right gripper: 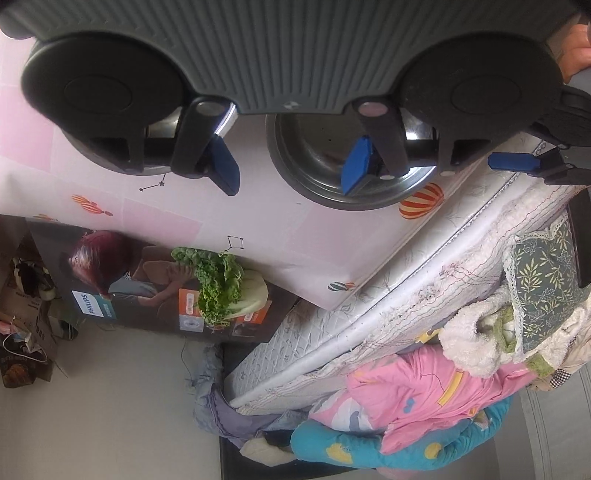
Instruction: Organize plates and bowls
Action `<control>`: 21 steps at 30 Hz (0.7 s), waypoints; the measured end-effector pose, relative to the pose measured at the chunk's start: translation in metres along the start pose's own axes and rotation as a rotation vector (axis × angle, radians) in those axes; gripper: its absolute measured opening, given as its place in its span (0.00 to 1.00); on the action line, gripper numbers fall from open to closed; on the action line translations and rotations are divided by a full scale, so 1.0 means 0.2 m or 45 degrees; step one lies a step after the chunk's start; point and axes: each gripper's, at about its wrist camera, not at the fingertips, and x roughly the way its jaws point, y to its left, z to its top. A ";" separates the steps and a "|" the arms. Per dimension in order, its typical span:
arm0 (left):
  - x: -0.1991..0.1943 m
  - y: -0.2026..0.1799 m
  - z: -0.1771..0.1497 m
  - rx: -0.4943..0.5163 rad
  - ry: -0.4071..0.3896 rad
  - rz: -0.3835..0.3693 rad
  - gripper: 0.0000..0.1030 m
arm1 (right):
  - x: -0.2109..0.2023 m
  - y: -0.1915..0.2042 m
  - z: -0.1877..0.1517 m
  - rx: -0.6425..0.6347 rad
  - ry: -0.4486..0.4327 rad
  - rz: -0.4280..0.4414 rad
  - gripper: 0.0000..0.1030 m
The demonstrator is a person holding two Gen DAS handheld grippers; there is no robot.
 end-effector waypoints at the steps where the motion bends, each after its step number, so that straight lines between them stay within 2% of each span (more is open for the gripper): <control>1: 0.02 -0.01 0.00 0.011 0.021 0.003 0.85 | 0.03 -0.01 0.01 0.013 0.017 -0.002 0.50; 5: 0.10 0.00 -0.01 0.007 0.096 0.000 0.62 | 0.14 -0.01 0.01 0.017 0.088 -0.013 0.44; 9: 0.12 0.01 -0.02 -0.014 0.104 -0.027 0.60 | 0.20 -0.01 -0.01 0.016 0.164 -0.017 0.39; 11: 0.11 0.01 -0.03 -0.003 0.106 -0.018 0.56 | 0.22 0.00 -0.02 0.021 0.196 -0.007 0.33; 17: 0.10 0.05 -0.03 -0.008 0.115 -0.008 0.52 | 0.22 0.03 -0.05 0.025 0.239 0.065 0.29; 21: 0.09 0.08 -0.05 -0.005 0.111 0.009 0.45 | 0.22 0.07 -0.07 0.018 0.265 0.120 0.25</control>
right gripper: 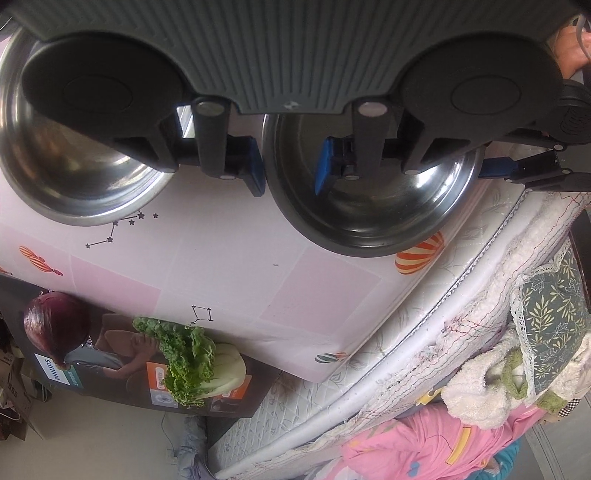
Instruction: Organize plates and bowls
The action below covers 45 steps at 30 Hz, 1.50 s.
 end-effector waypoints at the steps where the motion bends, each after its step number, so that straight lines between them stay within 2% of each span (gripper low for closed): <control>1: -0.01 0.01 -0.01 0.002 -0.006 0.004 0.45 | 0.00 0.01 -0.01 -0.004 0.005 0.014 0.24; 4: -0.03 0.04 -0.04 -0.006 -0.020 -0.009 0.45 | 0.00 0.05 -0.03 -0.029 0.013 0.041 0.21; 12: -0.06 0.11 -0.07 -0.049 -0.031 -0.035 0.49 | -0.02 0.04 -0.07 0.011 0.038 0.022 0.15; 18: -0.06 0.12 -0.08 -0.074 -0.014 -0.043 0.45 | 0.01 0.04 -0.10 0.024 0.074 0.009 0.10; 21: -0.06 0.11 -0.08 -0.085 -0.006 -0.064 0.34 | 0.01 0.04 -0.11 0.040 0.079 0.026 0.09; 23: -0.07 0.10 -0.08 -0.087 0.009 -0.096 0.20 | 0.00 0.05 -0.11 0.051 0.073 0.039 0.09; 29: -0.09 0.08 -0.08 -0.091 -0.013 -0.091 0.21 | -0.03 0.07 -0.08 0.043 0.032 0.034 0.09; 34: -0.08 0.09 -0.09 -0.081 -0.021 -0.051 0.21 | -0.01 0.07 -0.09 0.028 0.036 0.032 0.09; 45: -0.09 0.09 -0.09 -0.080 -0.037 -0.057 0.19 | -0.02 0.08 -0.10 0.046 0.040 0.036 0.09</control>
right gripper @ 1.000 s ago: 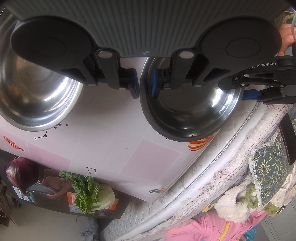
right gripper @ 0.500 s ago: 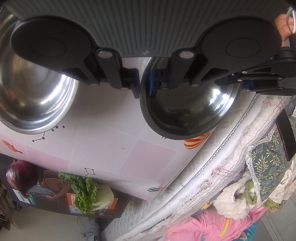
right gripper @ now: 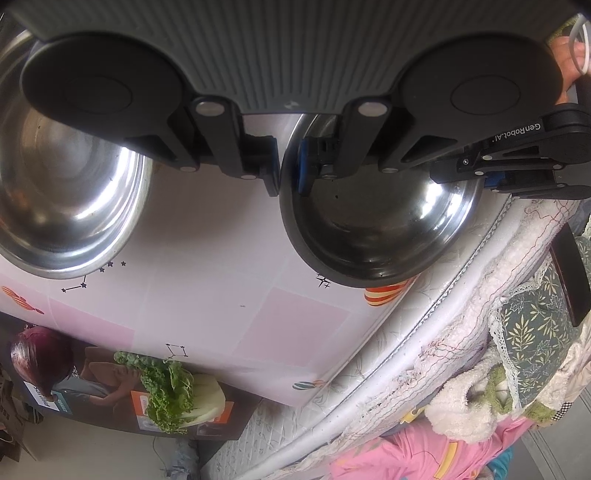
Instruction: Organize plates and bowls
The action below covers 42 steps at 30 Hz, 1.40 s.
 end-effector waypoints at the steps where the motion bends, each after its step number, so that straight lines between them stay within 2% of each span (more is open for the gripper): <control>1: 0.00 0.00 0.00 -0.003 -0.001 -0.003 0.19 | 0.00 0.00 0.01 0.008 -0.002 0.003 0.09; 21: 0.00 0.02 -0.01 -0.008 0.005 -0.008 0.19 | 0.01 0.00 0.01 0.024 0.005 0.018 0.09; 42: -0.06 0.02 -0.01 -0.004 -0.040 -0.021 0.19 | -0.03 0.01 0.03 0.019 -0.012 0.022 0.09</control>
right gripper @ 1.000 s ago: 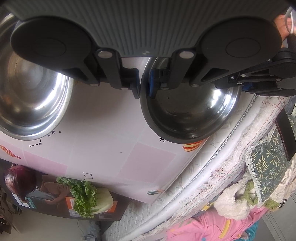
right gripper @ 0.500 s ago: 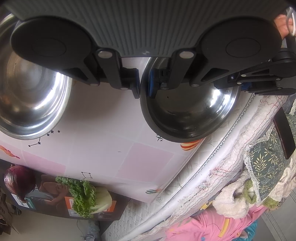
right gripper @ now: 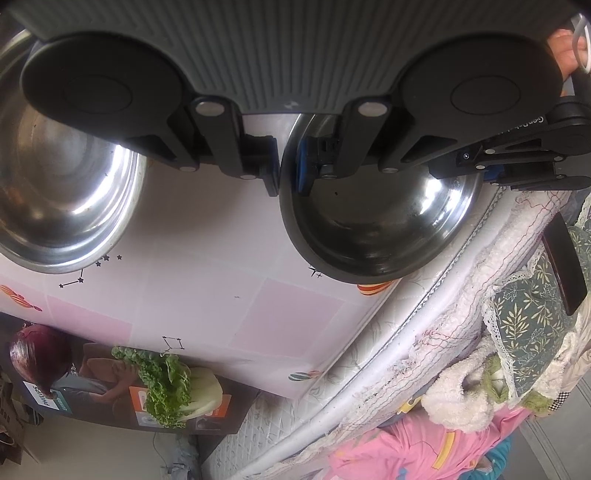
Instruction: Organize plates and bowls
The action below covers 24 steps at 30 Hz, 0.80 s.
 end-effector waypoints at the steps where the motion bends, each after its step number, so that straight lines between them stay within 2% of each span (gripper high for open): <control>1: 0.00 0.00 0.00 0.000 -0.002 0.001 0.19 | 0.00 0.00 0.00 0.001 -0.001 0.001 0.09; 24: -0.11 -0.03 0.00 0.013 -0.050 -0.004 0.19 | -0.09 0.00 -0.01 0.010 -0.031 0.021 0.09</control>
